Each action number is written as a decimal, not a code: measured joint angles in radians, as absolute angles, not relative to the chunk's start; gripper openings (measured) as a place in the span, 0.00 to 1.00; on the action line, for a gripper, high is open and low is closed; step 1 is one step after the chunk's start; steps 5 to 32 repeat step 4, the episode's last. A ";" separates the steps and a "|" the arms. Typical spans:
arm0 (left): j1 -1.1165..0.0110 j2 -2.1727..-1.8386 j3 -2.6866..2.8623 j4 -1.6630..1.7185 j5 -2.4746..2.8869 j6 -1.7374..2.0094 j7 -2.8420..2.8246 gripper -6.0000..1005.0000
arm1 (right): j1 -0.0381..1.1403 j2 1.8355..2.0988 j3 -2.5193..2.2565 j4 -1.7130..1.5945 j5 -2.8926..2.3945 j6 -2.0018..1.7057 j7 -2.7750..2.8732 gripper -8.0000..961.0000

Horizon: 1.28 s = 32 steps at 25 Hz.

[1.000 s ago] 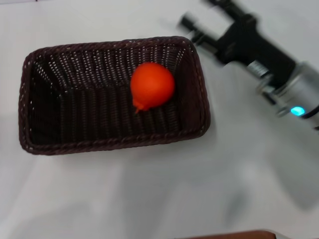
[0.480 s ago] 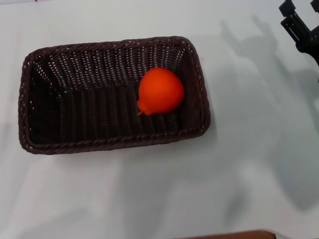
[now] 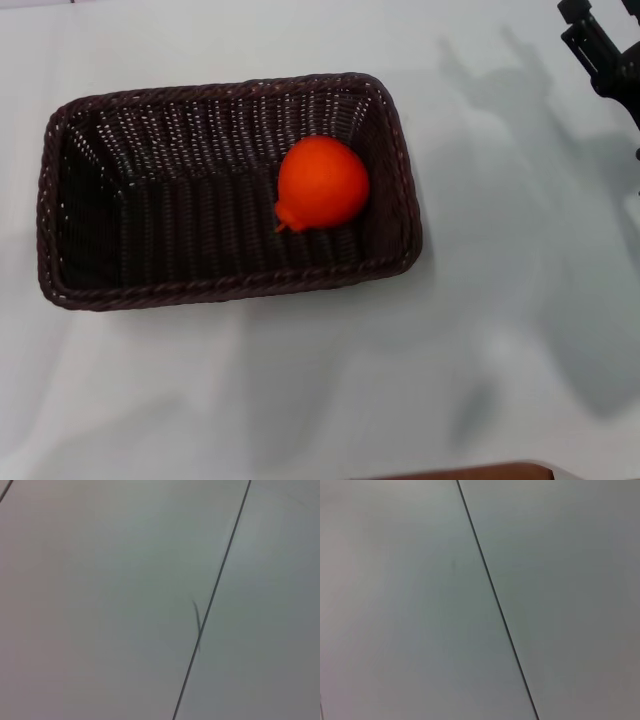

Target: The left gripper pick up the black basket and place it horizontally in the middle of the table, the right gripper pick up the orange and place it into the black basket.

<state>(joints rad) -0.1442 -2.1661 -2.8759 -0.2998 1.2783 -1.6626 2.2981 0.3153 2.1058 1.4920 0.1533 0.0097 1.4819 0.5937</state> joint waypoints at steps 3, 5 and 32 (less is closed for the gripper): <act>-0.149 -2.166 -2.876 -0.301 1.278 -1.660 2.300 0.88 | 0.320 2.106 1.492 0.151 0.010 1.485 0.593 0.99; -0.154 -2.166 -2.877 -0.304 1.268 -1.659 2.301 0.88 | 0.322 2.105 1.493 0.150 0.010 1.485 0.594 0.99; -0.154 -2.166 -2.877 -0.304 1.268 -1.659 2.301 0.88 | 0.322 2.105 1.493 0.150 0.010 1.485 0.594 0.99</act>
